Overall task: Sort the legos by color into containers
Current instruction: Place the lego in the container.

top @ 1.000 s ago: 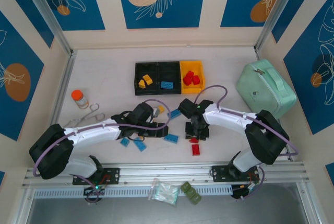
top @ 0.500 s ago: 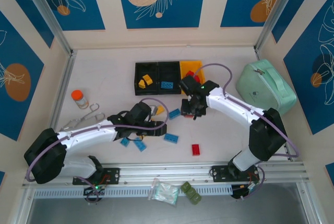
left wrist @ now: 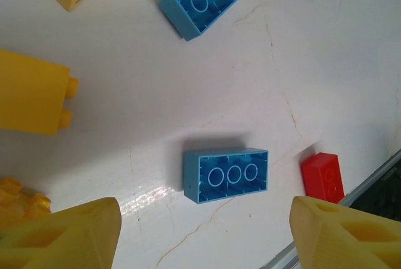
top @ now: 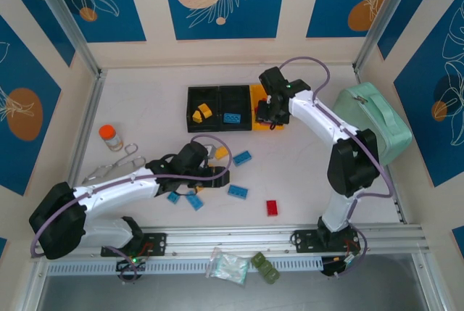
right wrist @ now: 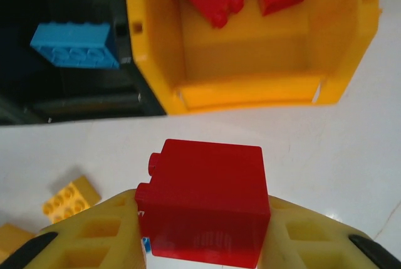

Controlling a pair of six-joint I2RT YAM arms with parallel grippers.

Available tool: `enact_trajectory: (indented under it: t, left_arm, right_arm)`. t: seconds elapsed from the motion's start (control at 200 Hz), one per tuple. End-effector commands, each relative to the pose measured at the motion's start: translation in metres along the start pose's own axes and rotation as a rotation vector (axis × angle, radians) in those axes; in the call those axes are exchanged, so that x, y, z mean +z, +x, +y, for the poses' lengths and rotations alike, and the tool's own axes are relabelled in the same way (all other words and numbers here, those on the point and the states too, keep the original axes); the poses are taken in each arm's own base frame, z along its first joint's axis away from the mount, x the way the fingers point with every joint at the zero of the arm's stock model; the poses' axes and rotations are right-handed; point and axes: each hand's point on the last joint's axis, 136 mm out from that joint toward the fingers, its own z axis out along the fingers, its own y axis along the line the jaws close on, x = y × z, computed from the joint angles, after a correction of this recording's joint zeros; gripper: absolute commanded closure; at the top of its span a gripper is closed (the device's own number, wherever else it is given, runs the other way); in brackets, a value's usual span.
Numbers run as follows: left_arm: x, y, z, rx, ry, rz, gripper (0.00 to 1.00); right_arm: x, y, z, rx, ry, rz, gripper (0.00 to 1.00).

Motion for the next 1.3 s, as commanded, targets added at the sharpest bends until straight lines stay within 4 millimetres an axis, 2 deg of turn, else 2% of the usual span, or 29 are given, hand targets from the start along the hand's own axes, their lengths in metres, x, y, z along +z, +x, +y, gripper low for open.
enact_trajectory:
  t: [0.0, 0.315, 0.48, 0.76, 0.835, 0.905, 1.126, 1.296]
  left_arm:
    - [-0.005, 0.001, 0.000, 0.005, -0.011, -0.013, 0.29]
    - [-0.006, 0.002, 0.003, -0.007, -0.015, -0.016, 0.29]
    - [-0.005, 0.003, 0.004, -0.009, -0.018, -0.013, 0.29]
    - [-0.001, 0.006, 0.006, -0.010, -0.023, 0.000, 0.29]
    - [0.000, 0.006, 0.005, -0.008, -0.020, 0.003, 0.29]
    - [0.001, 0.006, 0.005, -0.007, -0.020, 0.006, 0.29]
    - [0.002, 0.007, 0.006, -0.008, -0.020, 0.010, 0.29]
    - [0.001, 0.007, 0.006, -0.008, -0.021, 0.003, 0.29]
  right_arm:
    - [0.008, -0.017, -0.004, -0.015, 0.023, -0.012, 0.66]
    - [0.045, -0.044, -0.017, -0.004, 0.117, 0.010, 0.65]
    - [0.058, -0.046, -0.020, -0.007, 0.150, 0.033, 0.64]
    - [0.063, -0.040, -0.023, 0.001, 0.161, 0.047, 0.61]
    - [0.064, -0.038, -0.025, 0.006, 0.169, 0.050, 0.51]
    - [0.062, -0.039, -0.024, 0.006, 0.169, 0.045, 0.47]
    - [0.049, -0.043, -0.016, -0.007, 0.154, 0.013, 0.45]
    - [0.030, -0.041, -0.010, -0.023, 0.131, -0.021, 0.45]
